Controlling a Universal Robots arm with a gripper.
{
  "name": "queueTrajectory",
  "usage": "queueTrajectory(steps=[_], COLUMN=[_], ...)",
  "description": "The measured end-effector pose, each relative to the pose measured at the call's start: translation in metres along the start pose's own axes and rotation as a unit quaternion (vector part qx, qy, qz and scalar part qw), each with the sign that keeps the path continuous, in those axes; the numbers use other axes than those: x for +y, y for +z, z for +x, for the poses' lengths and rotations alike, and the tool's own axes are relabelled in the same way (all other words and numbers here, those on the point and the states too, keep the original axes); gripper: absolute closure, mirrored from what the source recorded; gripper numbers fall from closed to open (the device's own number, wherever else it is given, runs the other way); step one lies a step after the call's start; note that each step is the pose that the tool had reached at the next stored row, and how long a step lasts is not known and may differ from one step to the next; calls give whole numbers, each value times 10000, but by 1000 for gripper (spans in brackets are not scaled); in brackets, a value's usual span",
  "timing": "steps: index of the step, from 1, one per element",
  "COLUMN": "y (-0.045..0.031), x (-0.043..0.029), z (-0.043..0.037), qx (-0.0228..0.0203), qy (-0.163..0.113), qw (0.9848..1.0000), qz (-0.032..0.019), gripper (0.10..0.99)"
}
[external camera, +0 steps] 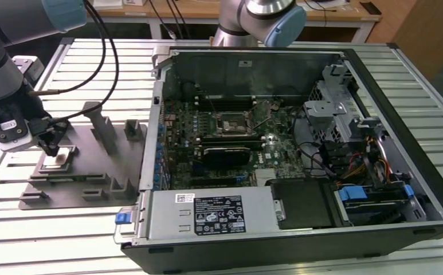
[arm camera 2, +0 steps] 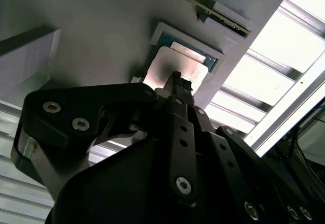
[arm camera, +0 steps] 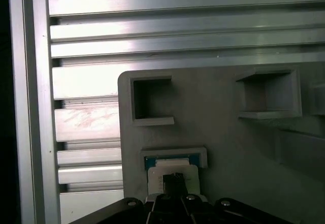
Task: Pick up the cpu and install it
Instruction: 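Pick up the cpu and move it towards the insertion slot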
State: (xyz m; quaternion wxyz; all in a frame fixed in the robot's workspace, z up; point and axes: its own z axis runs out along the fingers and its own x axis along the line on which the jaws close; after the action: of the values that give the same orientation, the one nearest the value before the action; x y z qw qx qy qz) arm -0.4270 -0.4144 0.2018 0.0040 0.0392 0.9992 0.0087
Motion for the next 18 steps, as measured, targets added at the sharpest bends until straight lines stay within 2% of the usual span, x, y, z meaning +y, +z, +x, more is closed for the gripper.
queueTrajectory(steps=[1,3,4,6,7,8,9,11,12,14,18], y=[0,0,0,1,1,1,1,2,2,2,16], x=[0,0,0,0,0,0,0,0,0,0,0], z=[0,0,0,0,0,0,0,0,0,0,0], qx=[1,0,0,0,0,0,0,0,0,0,0], qy=[0,0,0,0,0,0,0,0,0,0,-100], qw=[10000,10000,10000,10000,10000,10000,10000,10000,10000,10000,9999], qz=[0,0,0,0,0,0,0,0,0,0,-2], gripper=[973,855,855,733,733,678,678,561,561,439,439])
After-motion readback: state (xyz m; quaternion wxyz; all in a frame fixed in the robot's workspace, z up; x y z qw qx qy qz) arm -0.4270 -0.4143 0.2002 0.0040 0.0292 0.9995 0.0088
